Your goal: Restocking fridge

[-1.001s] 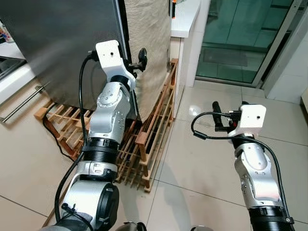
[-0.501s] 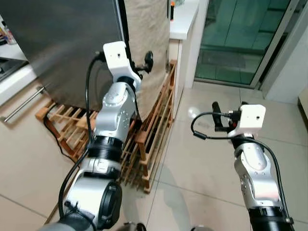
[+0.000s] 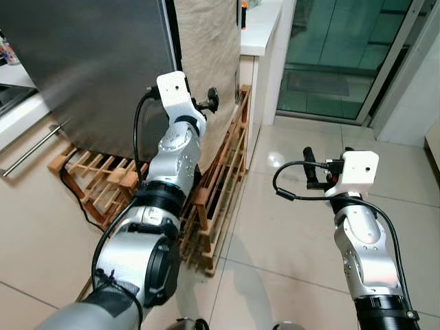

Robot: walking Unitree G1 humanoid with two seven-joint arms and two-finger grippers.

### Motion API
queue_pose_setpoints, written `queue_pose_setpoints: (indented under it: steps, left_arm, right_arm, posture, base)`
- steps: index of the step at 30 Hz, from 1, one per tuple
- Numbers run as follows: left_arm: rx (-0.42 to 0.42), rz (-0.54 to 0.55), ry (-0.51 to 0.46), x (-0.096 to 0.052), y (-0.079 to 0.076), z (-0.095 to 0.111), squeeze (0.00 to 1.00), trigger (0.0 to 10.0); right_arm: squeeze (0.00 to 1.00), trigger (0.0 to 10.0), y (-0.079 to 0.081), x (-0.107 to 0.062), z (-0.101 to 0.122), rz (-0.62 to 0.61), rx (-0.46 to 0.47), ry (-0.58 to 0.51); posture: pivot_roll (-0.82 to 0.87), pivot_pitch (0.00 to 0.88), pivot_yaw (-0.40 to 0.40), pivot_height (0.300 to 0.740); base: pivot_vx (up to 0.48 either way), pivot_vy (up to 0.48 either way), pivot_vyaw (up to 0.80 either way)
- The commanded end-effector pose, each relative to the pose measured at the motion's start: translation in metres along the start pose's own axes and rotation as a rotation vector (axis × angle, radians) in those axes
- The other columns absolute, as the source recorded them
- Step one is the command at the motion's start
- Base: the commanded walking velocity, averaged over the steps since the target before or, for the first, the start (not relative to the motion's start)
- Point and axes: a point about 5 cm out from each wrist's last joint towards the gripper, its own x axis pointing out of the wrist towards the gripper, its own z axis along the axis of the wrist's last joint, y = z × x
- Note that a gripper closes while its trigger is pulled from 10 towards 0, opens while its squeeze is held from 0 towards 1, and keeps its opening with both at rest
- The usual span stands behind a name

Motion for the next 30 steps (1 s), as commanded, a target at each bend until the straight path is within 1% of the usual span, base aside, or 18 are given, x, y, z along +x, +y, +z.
queue_pose_setpoints:
  steps: [1, 4, 6, 7, 8, 10, 11, 12, 13, 15, 17, 18, 21, 23, 25, 26, 29, 30]
  left_arm:
    - [-0.035, -0.232, 0.01, 0.003, -0.035, 0.004, 0.0, 10.0]
    - [-0.013, -0.449, 0.065, -0.003, -0.066, -0.008, 0.0, 10.0]
    - [-0.018, -0.489, 0.066, -0.004, -0.072, -0.009, 0.0, 10.0]
    - [-0.011, -0.596, 0.071, -0.008, -0.089, -0.014, 0.0, 10.0]
    - [-0.011, -0.596, 0.071, -0.008, -0.089, -0.014, 0.0, 10.0]
    - [-0.032, -0.722, 0.088, -0.015, -0.116, -0.017, 0.0, 10.0]
    - [-0.048, -0.827, 0.107, -0.023, -0.139, -0.022, 0.0, 10.0]
    - [-0.048, -0.827, 0.107, -0.023, -0.139, -0.022, 0.0, 10.0]
    - [-0.054, -0.858, 0.113, -0.026, -0.146, -0.024, 0.0, 10.0]
    - [-0.091, -1.014, 0.148, -0.044, -0.179, -0.033, 0.0, 10.0]
    - [-0.126, -1.154, 0.171, -0.063, -0.206, -0.04, 0.0, 10.0]
    - [-0.126, -1.154, 0.171, -0.063, -0.206, -0.04, 0.0, 10.0]
    - [-0.134, -1.301, 0.17, -0.086, -0.232, -0.044, 0.0, 10.0]
    - [-0.115, -1.31, 0.148, -0.087, -0.23, -0.044, 0.0, 10.0]
    - [-0.104, -1.223, 0.119, -0.074, -0.213, -0.039, 0.0, 10.0]
    - [-0.096, -1.009, 0.063, -0.045, -0.164, -0.028, 0.0, 10.0]
    - [-0.074, -0.871, -0.006, -0.031, -0.118, -0.015, 0.0, 10.0]
    - [-0.074, -0.871, -0.006, -0.031, -0.118, -0.015, 0.0, 10.0]
  right_arm:
    - [0.0, 10.0, 0.001, -0.001, 0.002, 0.003, -0.007, -0.01]
    - [0.0, 10.0, 0.003, 0.0, 0.003, 0.007, -0.006, -0.012]
    - [0.0, 10.0, 0.003, 0.0, 0.003, 0.007, -0.006, -0.012]
    - [0.0, 10.0, 0.004, 0.0, 0.003, 0.008, -0.004, -0.012]
    - [0.0, 10.0, 0.004, 0.0, 0.003, 0.008, -0.004, -0.012]
    - [0.0, 10.0, 0.004, -0.006, -0.002, 0.004, 0.006, 0.005]
    - [0.0, 10.0, 0.006, -0.015, -0.01, 0.002, 0.017, 0.033]
    - [0.0, 10.0, 0.006, -0.015, -0.01, 0.002, 0.017, 0.033]
    - [0.0, 10.0, 0.007, -0.017, -0.012, 0.002, 0.019, 0.042]
    - [0.0, 10.0, 0.008, -0.029, -0.018, -0.009, 0.026, 0.067]
    - [0.0, 10.0, 0.006, -0.036, -0.022, -0.026, 0.028, 0.084]
    - [0.0, 10.0, 0.006, -0.036, -0.022, -0.026, 0.028, 0.084]
    - [0.0, 10.0, 0.002, -0.04, -0.024, -0.046, 0.023, 0.092]
    - [0.0, 10.0, -0.002, -0.04, -0.018, -0.056, 0.017, 0.064]
    - [0.0, 10.0, -0.006, -0.038, -0.013, -0.07, 0.016, 0.042]
    - [0.0, 10.0, -0.012, -0.034, -0.012, -0.098, 0.023, 0.041]
    - [0.0, 10.0, -0.014, -0.032, -0.011, -0.106, 0.026, 0.047]
    - [0.0, 10.0, -0.014, -0.032, -0.011, -0.106, 0.026, 0.047]
  posture:
    - [-0.26, 0.0, 0.099, 0.74]
    - [-0.26, 0.0, 0.099, 0.74]
    - [-0.26, 0.0, 0.099, 0.74]
    - [-0.26, 0.0, 0.104, 0.74]
    - [-0.26, 0.0, 0.104, 0.74]
    - [-0.26, 0.0, 0.108, 0.74]
    - [-0.3, 0.0, 0.12, 0.74]
    - [-0.3, 0.0, 0.12, 0.74]
    - [-0.3, 0.0, 0.12, 0.74]
    - [-0.34, 0.0, 0.137, 0.74]
    - [-0.35, 0.0, 0.141, 0.74]
    - [-0.35, 0.0, 0.141, 0.74]
    - [-0.39, 0.0, 0.151, 0.74]
    - [-0.4, 0.0, 0.149, 0.74]
    - [-0.4, 0.0, 0.148, 0.74]
    - [-0.37, 0.0, 0.144, 0.74]
    - [-0.35, 0.0, 0.137, 0.74]
    - [-0.35, 0.0, 0.137, 0.74]
  base:
    - [0.0, 0.0, 0.0]
    - [0.0, 0.0, 0.0]
    - [0.0, 0.0, 0.0]
    - [0.0, 0.0, 0.0]
    - [0.0, 0.0, 0.0]
    - [0.0, 0.0, 0.0]
    - [0.0, 0.0, 0.0]
    - [0.0, 0.0, 0.0]
    - [0.0, 0.0, 0.0]
    - [0.0, 0.0, 0.0]
    - [0.0, 0.0, 0.0]
    - [0.0, 0.0, 0.0]
    - [0.0, 0.0, 0.0]
    - [0.0, 0.0, 0.0]
    - [0.0, 0.0, 0.0]
    - [0.0, 0.0, 0.0]
    - [0.0, 0.0, 0.0]
    - [0.0, 0.0, 0.0]
